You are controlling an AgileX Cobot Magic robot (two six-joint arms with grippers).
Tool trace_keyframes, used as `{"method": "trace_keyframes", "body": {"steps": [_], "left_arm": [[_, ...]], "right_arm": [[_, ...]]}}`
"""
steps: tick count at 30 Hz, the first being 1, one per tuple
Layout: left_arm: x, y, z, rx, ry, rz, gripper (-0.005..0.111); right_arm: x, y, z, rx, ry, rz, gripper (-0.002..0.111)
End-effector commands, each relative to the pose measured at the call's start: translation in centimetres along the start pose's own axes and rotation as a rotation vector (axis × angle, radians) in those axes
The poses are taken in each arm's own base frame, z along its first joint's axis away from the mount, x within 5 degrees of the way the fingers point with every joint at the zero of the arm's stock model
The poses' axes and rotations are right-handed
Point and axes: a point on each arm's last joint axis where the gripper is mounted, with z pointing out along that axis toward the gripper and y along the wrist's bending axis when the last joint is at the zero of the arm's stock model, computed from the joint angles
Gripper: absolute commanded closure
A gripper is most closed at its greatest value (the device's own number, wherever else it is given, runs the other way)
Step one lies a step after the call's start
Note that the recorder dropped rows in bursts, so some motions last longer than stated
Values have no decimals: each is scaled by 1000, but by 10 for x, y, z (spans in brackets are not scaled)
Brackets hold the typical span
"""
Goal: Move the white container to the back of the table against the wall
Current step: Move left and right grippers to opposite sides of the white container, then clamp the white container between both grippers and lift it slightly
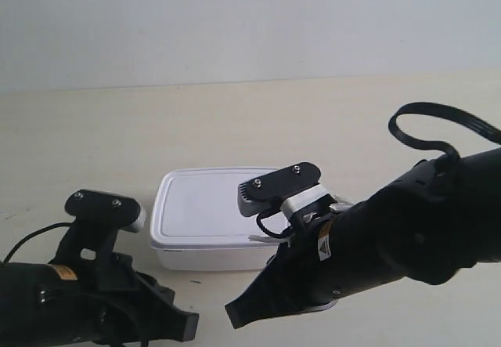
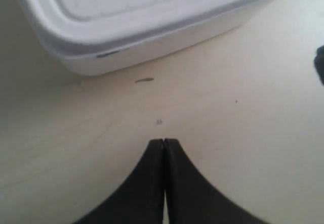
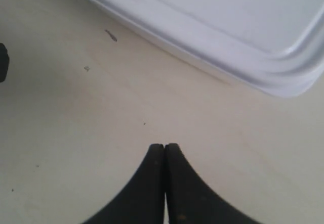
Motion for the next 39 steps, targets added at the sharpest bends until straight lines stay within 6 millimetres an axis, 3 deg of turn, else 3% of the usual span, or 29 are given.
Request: {"method": "trace_keyframes", "body": {"steps": [1, 10, 14, 20, 30, 39], "left_arm": [[-13, -8, 11, -3, -26, 11, 107], [-18, 3, 29, -92, -53, -21, 107], [-22, 13, 33, -142, -92, -35, 107], [-24, 12, 49, -156, -69, -16, 107], [-28, 15, 55, -194, -110, -10, 107], [-50, 10, 69, -185, -140, -15, 107]], "right_arm": [[-1, 0, 13, 6, -25, 2, 108], [-5, -3, 25, 10, -76, 34, 108], [-10, -15, 26, 29, -104, 80, 108], [-12, -25, 28, 47, -104, 123, 108], [-19, -34, 27, 55, -169, 146, 108], [-26, -54, 25, 90, -221, 168, 108]]}}
